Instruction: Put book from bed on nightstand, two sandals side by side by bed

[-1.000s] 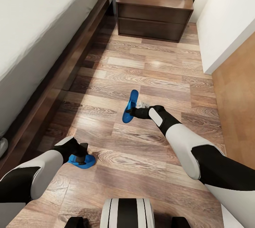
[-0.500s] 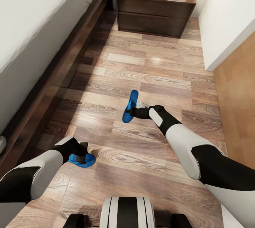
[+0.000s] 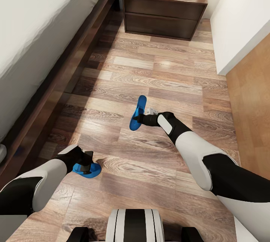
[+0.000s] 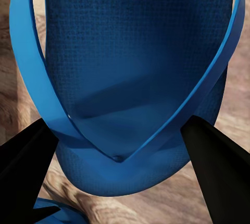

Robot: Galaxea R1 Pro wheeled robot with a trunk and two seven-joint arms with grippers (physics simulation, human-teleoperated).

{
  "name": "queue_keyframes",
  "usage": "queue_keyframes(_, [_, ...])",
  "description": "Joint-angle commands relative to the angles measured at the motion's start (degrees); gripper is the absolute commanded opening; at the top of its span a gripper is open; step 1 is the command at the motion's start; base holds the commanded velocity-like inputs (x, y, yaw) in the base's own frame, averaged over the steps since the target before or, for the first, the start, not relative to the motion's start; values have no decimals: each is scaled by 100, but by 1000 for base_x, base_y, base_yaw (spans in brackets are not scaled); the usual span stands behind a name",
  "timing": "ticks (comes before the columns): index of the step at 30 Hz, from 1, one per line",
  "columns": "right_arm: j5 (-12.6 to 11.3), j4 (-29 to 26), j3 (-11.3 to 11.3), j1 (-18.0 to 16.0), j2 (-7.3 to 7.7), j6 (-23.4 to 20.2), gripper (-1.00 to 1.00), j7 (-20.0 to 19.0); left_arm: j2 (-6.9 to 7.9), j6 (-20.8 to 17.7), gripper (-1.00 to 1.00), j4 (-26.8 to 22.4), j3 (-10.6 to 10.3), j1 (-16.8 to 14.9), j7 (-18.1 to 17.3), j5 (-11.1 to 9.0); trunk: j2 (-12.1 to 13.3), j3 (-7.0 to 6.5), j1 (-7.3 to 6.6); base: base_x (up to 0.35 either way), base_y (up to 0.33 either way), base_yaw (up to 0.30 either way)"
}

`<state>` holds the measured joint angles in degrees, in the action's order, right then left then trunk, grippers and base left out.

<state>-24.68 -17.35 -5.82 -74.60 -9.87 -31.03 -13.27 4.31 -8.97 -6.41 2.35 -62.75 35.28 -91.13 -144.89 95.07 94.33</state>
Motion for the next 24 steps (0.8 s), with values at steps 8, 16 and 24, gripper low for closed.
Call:
queue_keyframes(8, [-2,-5,-24,-2,3,-17,-100,-9,0,-42,-100,0,20,8,32,43,-1,4,54,0,0,0])
queue_keyframes(16, [-2,-5,-24,-2,3,-17,-100,-9,0,-43,-100,0,20,8,32,43,-1,4,54,0,0,0])
queue_keyframes(24, [-2,-5,-24,-2,3,-21,-100,-9,0,-43,-100,0,20,8,32,43,9,-151,36,0,0,0])
